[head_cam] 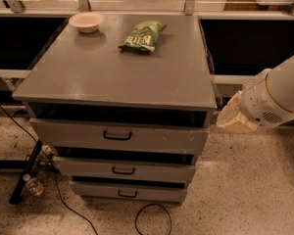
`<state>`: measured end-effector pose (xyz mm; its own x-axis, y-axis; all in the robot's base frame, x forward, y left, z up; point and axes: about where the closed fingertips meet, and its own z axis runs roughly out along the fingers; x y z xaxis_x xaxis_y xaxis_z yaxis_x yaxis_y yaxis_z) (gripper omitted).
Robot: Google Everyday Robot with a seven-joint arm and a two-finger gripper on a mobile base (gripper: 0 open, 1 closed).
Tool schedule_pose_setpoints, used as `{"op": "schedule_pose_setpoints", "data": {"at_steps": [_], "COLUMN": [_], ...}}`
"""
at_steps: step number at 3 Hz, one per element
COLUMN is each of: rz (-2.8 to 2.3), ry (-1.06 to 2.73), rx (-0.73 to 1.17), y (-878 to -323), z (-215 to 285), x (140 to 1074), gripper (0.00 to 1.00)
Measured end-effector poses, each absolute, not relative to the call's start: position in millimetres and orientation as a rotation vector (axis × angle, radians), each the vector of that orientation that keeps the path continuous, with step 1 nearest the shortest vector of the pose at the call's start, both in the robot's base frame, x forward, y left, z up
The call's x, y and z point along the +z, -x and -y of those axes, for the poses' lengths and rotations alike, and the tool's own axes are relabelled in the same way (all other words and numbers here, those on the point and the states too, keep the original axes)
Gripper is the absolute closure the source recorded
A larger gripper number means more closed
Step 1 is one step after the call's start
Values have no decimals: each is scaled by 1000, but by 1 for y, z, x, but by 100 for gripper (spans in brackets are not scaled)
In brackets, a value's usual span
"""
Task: Open top drawer
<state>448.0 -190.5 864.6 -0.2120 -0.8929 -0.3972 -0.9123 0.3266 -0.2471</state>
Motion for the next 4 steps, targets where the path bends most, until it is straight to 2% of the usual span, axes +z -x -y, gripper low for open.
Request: {"op": "schedule_pose_setpoints", "data": {"at_steps": [4], "rz": [-2190], "ry": [1618], "rx": [149], "y": [-446], "z": [176], "x": [816], "gripper": [100]}}
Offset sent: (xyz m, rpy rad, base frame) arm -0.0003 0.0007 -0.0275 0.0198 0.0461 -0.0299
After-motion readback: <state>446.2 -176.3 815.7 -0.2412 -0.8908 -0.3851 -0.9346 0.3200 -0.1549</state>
